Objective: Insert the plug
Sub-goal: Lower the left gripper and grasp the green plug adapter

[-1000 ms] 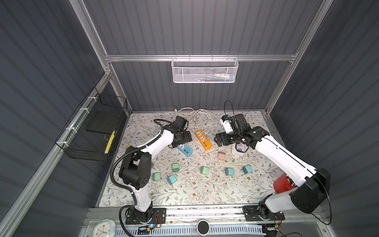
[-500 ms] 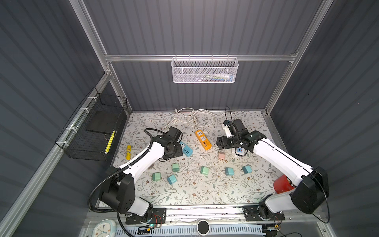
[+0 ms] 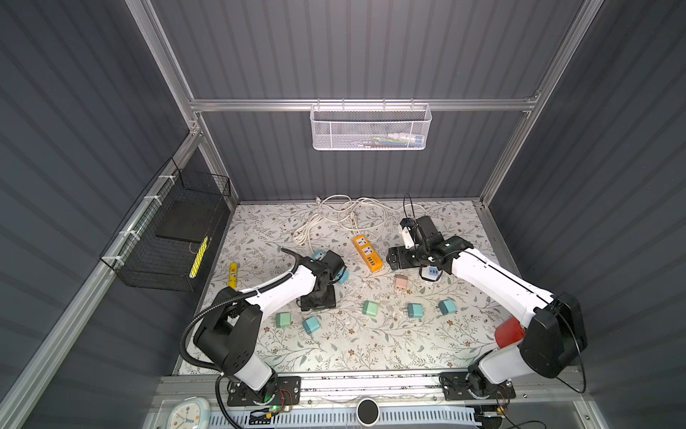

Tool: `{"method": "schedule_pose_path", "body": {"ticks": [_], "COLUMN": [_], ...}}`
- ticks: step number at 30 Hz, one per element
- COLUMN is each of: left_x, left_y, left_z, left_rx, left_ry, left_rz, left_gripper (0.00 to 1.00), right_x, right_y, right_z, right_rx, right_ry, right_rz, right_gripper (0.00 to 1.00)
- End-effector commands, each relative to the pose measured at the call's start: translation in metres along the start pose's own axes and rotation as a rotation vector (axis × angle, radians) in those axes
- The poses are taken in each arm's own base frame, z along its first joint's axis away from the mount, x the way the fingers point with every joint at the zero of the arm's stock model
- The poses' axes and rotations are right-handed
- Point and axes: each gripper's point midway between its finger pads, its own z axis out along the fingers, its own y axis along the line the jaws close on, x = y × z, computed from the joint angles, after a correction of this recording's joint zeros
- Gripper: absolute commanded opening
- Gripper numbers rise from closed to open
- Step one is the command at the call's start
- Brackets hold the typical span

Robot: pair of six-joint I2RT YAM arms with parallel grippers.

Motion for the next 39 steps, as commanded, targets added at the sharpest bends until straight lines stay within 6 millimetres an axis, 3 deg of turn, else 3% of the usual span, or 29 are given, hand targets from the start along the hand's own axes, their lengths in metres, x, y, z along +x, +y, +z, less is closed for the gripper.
{"method": "schedule_pose_path", "body": {"ticks": [1, 8, 10, 16, 18, 24, 27, 34, 39], "left_x": [0.0, -0.003, -0.004, -0.006, -0.007, -0.013, -0.017, -0.023, -0.018], "left_y": [0.004, -0.001, 0.005, 0.014, 0.014, 0.007, 0.007, 0.011, 0.016], "left_z": [0.007, 0.023, 0.027, 0.032, 0.032, 0.031, 0.028, 0.033, 0.041], "left_rx": [-0.022, -0.012, -0.049, -0.084, -0.087, -0.055, -0.051, -0.013, -0.011], "left_ry": [0.001, -0.012, -0.013, -0.051, -0.056, -0.076, -0.084, -0.078, -0.077], "left_rz": [-0.021, -0.028, -0.037, -0.062, -0.053, -0.005, -0.002, -0.028, -0.031], "left_gripper": [0.62, 0.53, 0.48, 0.44, 0.45, 0.63, 0.64, 0.49, 0.47], "right_x": [0.003, 0.003, 0.004, 0.003, 0.004, 0.004, 0.004, 0.006, 0.005], "right_y": [-0.001, -0.003, -0.004, -0.002, -0.001, -0.002, -0.003, 0.0, 0.001], "right_z": [-0.003, -0.003, -0.002, 0.002, 0.003, 0.004, 0.005, 0.009, 0.007], "right_rx": [-0.006, 0.005, 0.011, -0.001, -0.003, 0.001, 0.005, -0.012, -0.01], "right_ry": [0.004, -0.004, 0.001, 0.003, 0.003, 0.005, 0.008, 0.025, 0.021], "right_rz": [0.02, 0.022, 0.021, 0.031, 0.032, 0.026, 0.025, 0.024, 0.021], "right_gripper": [0.86, 0.85, 0.84, 0.83, 0.83, 0.84, 0.84, 0.82, 0.81]}}
